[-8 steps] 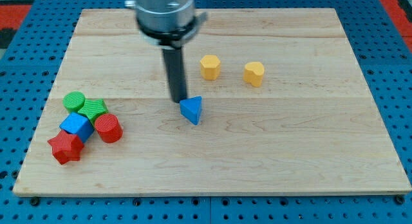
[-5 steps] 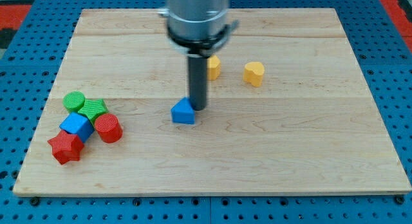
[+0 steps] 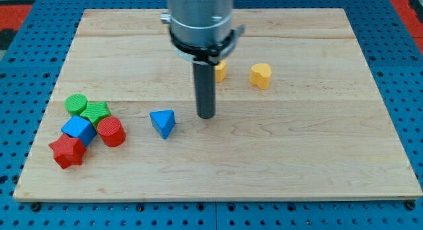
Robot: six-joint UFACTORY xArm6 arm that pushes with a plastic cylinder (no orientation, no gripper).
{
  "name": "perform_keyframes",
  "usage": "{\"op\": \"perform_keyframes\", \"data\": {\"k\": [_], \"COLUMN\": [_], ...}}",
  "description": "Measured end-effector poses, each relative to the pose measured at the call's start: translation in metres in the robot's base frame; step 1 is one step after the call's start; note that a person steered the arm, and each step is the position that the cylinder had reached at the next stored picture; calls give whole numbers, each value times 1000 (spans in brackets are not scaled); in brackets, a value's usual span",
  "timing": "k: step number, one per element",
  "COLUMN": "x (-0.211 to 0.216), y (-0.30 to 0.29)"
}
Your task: Move the triangle into the red circle
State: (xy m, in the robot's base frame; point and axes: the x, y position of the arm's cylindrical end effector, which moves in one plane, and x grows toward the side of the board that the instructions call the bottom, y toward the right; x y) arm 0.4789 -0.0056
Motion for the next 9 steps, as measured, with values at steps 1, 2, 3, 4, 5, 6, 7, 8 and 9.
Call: {"op": "perform_keyframes", "data": {"k": [1, 2, 3, 4, 5, 6, 7, 8, 9], "x": [9, 20, 25, 25, 24, 24, 24, 28, 28], "y": [-51, -120, -136, -79, -26, -17, -17, -13, -13]}}
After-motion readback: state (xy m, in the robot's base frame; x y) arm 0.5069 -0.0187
